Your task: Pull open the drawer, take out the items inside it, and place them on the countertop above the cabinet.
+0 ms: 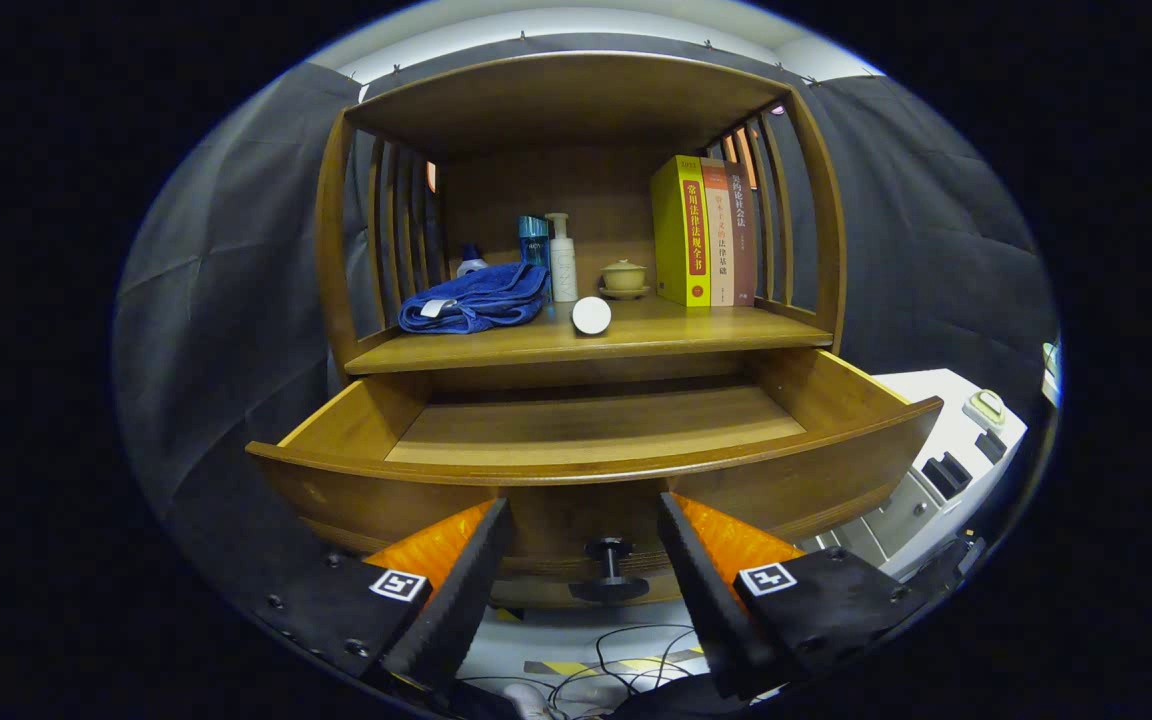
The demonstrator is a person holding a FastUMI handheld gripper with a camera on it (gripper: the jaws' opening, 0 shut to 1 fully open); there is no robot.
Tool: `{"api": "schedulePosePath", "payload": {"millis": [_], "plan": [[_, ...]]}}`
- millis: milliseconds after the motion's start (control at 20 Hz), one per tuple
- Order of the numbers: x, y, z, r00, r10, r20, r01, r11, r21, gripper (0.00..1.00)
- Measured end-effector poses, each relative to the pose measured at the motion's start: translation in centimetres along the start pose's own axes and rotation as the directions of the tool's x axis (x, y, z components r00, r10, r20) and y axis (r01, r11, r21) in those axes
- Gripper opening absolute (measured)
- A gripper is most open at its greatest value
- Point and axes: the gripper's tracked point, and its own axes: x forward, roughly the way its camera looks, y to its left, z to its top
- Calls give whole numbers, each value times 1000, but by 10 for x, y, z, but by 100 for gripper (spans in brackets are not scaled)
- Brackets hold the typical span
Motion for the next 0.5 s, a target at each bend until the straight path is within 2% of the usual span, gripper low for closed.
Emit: {"api": "schedulePosePath", "payload": {"millis": [500], "plan": [[66, 1, 32, 1000, 3, 2, -3, 1000, 17, 98]]}}
